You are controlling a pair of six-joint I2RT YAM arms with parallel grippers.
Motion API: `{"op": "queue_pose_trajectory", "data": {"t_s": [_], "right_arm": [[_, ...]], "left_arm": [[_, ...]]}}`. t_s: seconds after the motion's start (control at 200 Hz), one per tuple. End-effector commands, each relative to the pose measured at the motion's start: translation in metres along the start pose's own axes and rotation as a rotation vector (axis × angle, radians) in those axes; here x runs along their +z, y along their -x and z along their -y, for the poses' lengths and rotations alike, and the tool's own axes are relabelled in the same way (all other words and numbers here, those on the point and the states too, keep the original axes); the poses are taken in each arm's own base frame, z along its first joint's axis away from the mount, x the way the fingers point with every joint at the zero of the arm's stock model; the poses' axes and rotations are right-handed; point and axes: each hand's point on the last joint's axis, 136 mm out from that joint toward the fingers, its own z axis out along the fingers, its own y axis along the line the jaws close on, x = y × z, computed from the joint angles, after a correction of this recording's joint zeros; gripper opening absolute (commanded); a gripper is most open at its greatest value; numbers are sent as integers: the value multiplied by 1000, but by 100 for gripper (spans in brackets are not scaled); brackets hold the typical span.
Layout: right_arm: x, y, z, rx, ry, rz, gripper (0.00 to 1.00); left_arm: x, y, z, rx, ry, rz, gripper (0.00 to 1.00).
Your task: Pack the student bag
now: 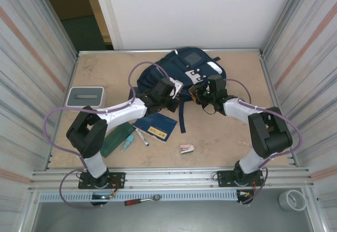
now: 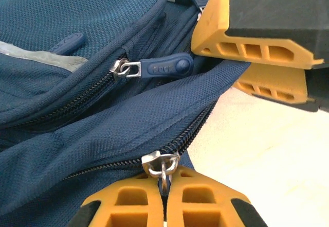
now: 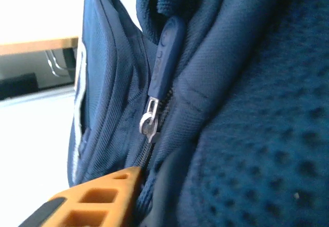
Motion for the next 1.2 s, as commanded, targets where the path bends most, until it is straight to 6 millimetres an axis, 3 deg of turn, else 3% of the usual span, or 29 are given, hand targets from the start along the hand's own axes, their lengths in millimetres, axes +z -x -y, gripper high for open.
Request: {"op": "queue_pose_trajectory", "data": {"t_s": [0.0,0.155,0.381,0.571,0.741,0.977,1.062,1.197], "right_arm": [[1,9,-26,-32,53,20,16],[-5,17,-26,-40,67,24,0],[-23,32,-47,-94,130,-4,0],[-55,54,-67,-150,181,23,0],[-79,60,-69,-206,162,18,0],[-101,72,-46,-225,110,-11,0],[-107,78,-35,-225,78,-9,0],[-97,82,-33,-221,60,-38,1]], "left_arm": [[-28,35,0,29,7,131,0],[-38,34,-16,49,55,130,0],[-59,33,-50,36,126,153,0],[-75,28,-77,-3,171,167,0],[-82,25,-94,-24,200,157,0],[-84,12,-91,-32,176,122,0],[-82,10,-74,-39,85,115,0],[-78,19,-39,-33,-35,131,0]]}}
